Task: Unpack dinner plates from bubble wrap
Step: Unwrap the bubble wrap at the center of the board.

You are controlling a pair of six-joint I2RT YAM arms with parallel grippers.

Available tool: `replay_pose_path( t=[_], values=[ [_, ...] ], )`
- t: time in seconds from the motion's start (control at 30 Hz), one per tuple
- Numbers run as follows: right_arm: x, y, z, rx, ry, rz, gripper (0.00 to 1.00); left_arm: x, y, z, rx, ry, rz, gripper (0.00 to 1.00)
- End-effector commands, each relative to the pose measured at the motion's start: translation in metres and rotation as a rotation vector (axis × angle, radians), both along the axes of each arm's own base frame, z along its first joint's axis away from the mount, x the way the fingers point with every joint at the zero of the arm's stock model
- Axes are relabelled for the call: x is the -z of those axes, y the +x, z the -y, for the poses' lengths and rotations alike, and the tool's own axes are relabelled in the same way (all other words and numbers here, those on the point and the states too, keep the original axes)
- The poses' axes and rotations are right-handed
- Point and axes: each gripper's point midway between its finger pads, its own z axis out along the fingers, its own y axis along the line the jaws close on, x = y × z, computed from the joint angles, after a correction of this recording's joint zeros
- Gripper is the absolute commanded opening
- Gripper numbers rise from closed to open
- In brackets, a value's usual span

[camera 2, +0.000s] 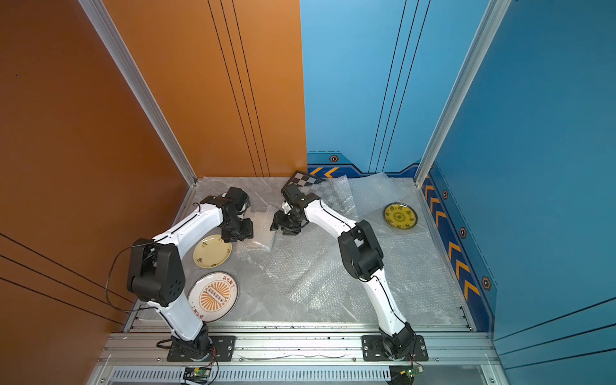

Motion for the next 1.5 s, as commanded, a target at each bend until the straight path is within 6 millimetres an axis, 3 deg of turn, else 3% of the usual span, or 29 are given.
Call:
replay_pose_path(
  t=[0.0,0.27,0.33,0.4,0.43,0.53,0.73,0.8,0.87,0.9,0.97,1.1,1.13,1.2,1.3,1.4,1.47],
  values=[
    [-0.037,-0.005,-0.008,0.010,0.091,0.030,0.60,0.003,0.006,-0.003,0.030,0.041,-0.017,0.60],
    [-0.049,0.001,-0.007,0.042,0.136,0.034,0.59,0.024,0.010,-0.004,0.042,0.060,-0.065,0.44],
    [-0.055,0.002,-0.011,0.046,0.161,0.038,0.59,0.026,0.012,-0.004,0.045,0.064,-0.068,0.31],
    [-0.058,0.001,-0.017,0.044,0.181,0.046,0.59,0.027,0.014,-0.003,0.050,0.065,-0.066,0.04],
    [-0.058,0.000,-0.020,0.042,0.186,0.050,0.58,0.026,0.015,-0.003,0.050,0.063,-0.064,0.00],
    [-0.049,-0.002,-0.026,0.042,0.186,0.032,0.52,0.018,0.016,0.001,0.044,0.023,-0.048,0.00],
    [-0.030,-0.001,-0.039,0.054,0.221,0.001,0.09,-0.021,0.015,0.006,-0.071,-0.148,0.058,0.00],
    [-0.025,-0.004,-0.045,0.051,0.240,-0.011,0.04,-0.029,0.014,0.003,-0.115,-0.196,0.085,0.00],
    [-0.019,-0.002,-0.047,0.053,0.246,-0.017,0.02,-0.030,0.011,-0.002,-0.150,-0.227,0.091,0.00],
    [-0.017,-0.014,-0.058,0.027,0.245,-0.023,0.02,-0.032,0.009,-0.005,-0.161,-0.234,0.096,0.00],
    [-0.008,-0.020,-0.061,0.017,0.234,-0.037,0.02,-0.034,0.006,-0.010,-0.181,-0.242,0.104,0.00],
    [0.014,-0.020,-0.051,0.040,0.192,-0.061,0.01,-0.031,0.001,-0.015,-0.202,-0.249,0.098,0.00],
    [0.031,-0.024,-0.042,0.051,0.161,-0.089,0.01,-0.030,0.000,-0.015,-0.204,-0.252,0.097,0.00],
    [0.045,-0.027,-0.036,0.057,0.141,-0.114,0.01,-0.026,-0.003,-0.012,-0.206,-0.265,0.090,0.00],
    [0.037,-0.026,-0.036,0.040,0.147,-0.084,0.02,-0.019,-0.006,-0.004,-0.196,-0.285,0.077,0.00],
    [0.011,-0.025,-0.036,0.015,0.152,-0.007,0.19,-0.015,-0.007,0.004,-0.183,-0.291,0.072,0.00],
    [0.000,-0.025,-0.032,0.014,0.139,0.020,0.23,-0.013,-0.008,0.008,-0.182,-0.296,0.069,0.00]
  ],
)
